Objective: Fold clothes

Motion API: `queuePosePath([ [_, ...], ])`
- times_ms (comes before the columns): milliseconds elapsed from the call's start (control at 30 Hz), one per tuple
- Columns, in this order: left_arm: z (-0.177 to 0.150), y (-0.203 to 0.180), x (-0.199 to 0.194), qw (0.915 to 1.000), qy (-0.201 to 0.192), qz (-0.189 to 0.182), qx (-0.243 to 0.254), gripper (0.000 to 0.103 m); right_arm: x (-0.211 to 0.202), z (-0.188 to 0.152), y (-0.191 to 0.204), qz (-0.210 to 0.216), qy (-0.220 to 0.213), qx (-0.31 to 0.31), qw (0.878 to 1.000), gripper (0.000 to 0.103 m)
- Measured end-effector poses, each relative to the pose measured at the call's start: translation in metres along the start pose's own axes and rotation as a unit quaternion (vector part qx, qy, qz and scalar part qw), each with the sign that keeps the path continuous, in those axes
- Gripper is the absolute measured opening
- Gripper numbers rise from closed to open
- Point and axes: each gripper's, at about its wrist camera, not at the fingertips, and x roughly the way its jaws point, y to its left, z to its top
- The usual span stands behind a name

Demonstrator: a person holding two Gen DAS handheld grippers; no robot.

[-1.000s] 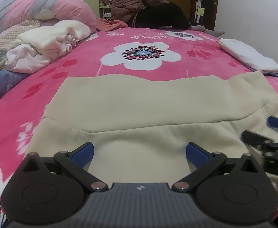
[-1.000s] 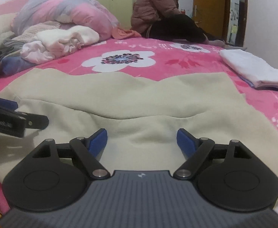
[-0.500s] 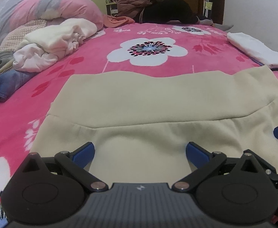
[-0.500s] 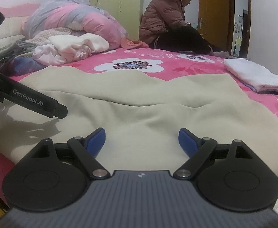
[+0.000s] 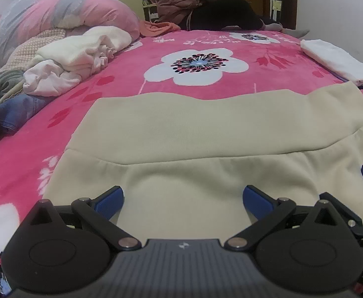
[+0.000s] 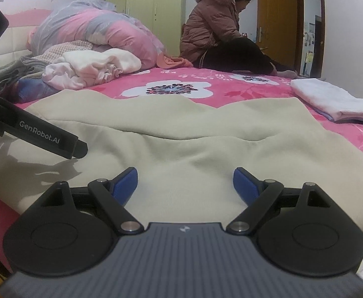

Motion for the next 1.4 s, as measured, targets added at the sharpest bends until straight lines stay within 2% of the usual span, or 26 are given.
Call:
queuePosePath([
  [333,-0.010,0.000,-0.003,0.9997,-0.024,0.000,-0.010,0.103,0.000,0.000,-0.002,0.002,0.000,0.000,1.000,0.085],
  [1400,-0.011,0.002,-0.003,0.9996,-0.026,0.001,-0.013,0.103,-0.003,0.000,0.001,-0.001,0.000,0.001,1.000,0.086],
])
